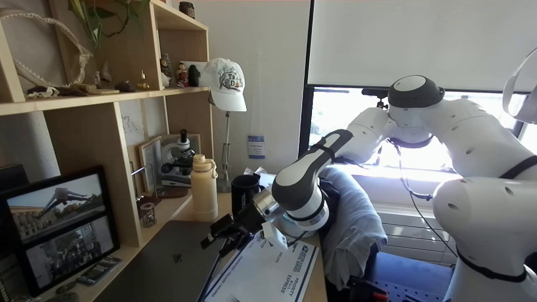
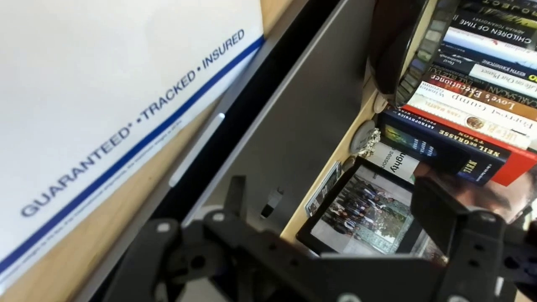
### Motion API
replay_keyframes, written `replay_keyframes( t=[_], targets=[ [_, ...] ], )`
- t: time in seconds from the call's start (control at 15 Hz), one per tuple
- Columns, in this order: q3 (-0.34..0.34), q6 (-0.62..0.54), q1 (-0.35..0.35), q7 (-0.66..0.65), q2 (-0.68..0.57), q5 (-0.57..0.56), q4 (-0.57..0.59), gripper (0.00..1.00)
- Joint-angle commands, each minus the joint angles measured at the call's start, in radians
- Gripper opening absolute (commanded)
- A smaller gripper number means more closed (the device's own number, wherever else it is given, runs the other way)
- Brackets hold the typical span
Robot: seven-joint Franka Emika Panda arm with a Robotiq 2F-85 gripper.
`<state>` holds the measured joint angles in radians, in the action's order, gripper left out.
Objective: Lift up the laptop screen
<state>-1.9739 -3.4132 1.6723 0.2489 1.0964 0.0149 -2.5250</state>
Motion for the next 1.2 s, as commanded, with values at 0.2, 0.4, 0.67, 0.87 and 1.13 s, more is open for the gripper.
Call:
replay_keyframes(
  t=[0.2,0.4,0.67,0.87,1.13],
  targets=[
    [-0.041,-0.039,0.019,-0.094,-0.041,0.021,-0.033,1.00],
    [-0.059,-0.062,0.032,-0.086,-0.031,0.013,-0.021,1.00],
    [-0.066,-0.039,0.036,-0.080,-0.031,0.004,0.034,1.00],
    [-0.074,-0.038,0.056,-0.077,-0.022,0.001,0.085,1.00],
    [-0.092,-0.038,0.099,-0.079,-0.012,0.006,0.130,1.00]
  ],
)
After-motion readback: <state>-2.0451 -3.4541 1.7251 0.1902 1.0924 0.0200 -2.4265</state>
